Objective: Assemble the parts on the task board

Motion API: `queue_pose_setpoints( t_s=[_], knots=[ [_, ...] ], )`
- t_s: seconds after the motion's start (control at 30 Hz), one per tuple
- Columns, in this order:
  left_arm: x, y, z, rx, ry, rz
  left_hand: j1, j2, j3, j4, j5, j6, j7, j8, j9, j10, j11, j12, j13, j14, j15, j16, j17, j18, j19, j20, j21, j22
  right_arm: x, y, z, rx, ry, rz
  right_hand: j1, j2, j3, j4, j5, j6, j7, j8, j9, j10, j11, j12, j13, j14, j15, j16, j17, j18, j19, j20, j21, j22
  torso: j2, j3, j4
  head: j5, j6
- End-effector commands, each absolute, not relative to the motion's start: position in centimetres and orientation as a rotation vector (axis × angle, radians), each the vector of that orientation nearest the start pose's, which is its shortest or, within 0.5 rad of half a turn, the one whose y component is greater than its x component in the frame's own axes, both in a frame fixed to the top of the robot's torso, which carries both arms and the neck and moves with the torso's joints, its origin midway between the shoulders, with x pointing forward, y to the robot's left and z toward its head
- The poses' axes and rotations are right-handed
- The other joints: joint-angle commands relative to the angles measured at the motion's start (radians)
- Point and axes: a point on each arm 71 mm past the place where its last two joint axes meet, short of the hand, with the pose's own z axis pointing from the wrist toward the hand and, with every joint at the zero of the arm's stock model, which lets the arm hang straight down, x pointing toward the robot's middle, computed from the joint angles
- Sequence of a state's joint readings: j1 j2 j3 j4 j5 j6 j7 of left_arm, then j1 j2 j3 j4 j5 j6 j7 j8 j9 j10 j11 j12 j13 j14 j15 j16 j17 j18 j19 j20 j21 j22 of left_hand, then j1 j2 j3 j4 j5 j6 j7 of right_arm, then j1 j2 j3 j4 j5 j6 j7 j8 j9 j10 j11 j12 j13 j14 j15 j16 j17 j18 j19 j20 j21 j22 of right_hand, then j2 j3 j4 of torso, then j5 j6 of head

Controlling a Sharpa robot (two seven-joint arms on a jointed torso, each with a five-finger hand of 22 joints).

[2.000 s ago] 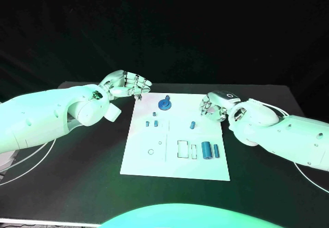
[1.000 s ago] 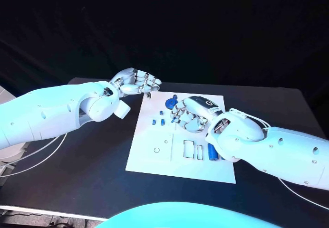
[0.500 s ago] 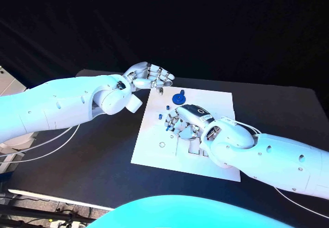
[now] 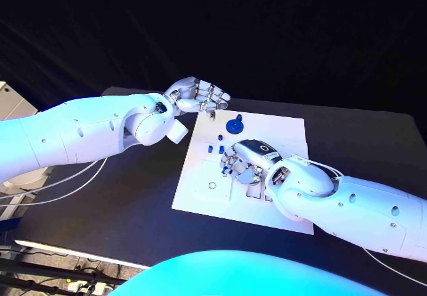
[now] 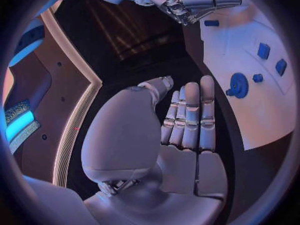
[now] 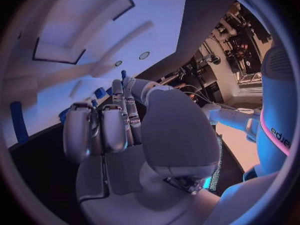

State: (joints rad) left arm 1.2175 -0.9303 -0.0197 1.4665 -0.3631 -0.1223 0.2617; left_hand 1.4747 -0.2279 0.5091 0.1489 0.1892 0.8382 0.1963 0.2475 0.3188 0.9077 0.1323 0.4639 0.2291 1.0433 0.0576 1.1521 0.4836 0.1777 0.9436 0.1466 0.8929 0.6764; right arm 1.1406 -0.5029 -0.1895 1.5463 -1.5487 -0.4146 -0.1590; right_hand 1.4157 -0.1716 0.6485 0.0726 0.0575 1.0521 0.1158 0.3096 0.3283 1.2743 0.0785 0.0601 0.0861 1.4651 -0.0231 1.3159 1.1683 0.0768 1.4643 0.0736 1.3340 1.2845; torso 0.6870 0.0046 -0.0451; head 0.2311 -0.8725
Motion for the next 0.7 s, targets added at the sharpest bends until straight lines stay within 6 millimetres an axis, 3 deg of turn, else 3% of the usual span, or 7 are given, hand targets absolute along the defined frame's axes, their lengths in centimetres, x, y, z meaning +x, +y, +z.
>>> queue_pose_setpoints(
  t_s=[0.03,0.7],
  knots=[
    [49.66,25.36,-16.8,-0.757,1.633,-1.418,-0.002,-0.005,-0.005,-0.001,0.002,0.001,0.005,0.006,-0.001,-0.007,0.003,0.002,-0.002,-0.007,0.0,-0.007,-0.001,0.007,-0.001,0.004,-0.005,-0.001,41.16,-2.86,-24.39,-0.446,1.685,0.883,-0.003,0.009,0.0,-0.008,0.002,0.006,0.003,0.002,0.002,0.034,-0.029,0.007,0.001,0.038,-0.009,0.006,0.001,-0.013,0.005,-0.005,0.002,0.001,0.0,0.0007,0.0,-0.001,0.0],
    [49.66,25.21,-16.88,-0.757,1.647,-1.423,-0.004,-0.004,-0.005,0.0,0.002,0.001,0.006,0.007,-0.001,-0.008,0.003,0.003,-0.002,-0.007,0.0,-0.007,-0.001,0.007,-0.001,0.004,-0.006,-0.001,41.02,-2.83,-24.91,-0.466,1.7,0.857,-0.005,0.009,0.001,-0.01,0.002,0.007,0.003,0.003,0.003,0.035,-0.029,0.007,0.001,0.038,-0.009,0.007,0.002,-0.013,0.005,-0.005,0.003,0.003,0.001,-0.0004,0.0012,-0.004,0.0]
  ],
)
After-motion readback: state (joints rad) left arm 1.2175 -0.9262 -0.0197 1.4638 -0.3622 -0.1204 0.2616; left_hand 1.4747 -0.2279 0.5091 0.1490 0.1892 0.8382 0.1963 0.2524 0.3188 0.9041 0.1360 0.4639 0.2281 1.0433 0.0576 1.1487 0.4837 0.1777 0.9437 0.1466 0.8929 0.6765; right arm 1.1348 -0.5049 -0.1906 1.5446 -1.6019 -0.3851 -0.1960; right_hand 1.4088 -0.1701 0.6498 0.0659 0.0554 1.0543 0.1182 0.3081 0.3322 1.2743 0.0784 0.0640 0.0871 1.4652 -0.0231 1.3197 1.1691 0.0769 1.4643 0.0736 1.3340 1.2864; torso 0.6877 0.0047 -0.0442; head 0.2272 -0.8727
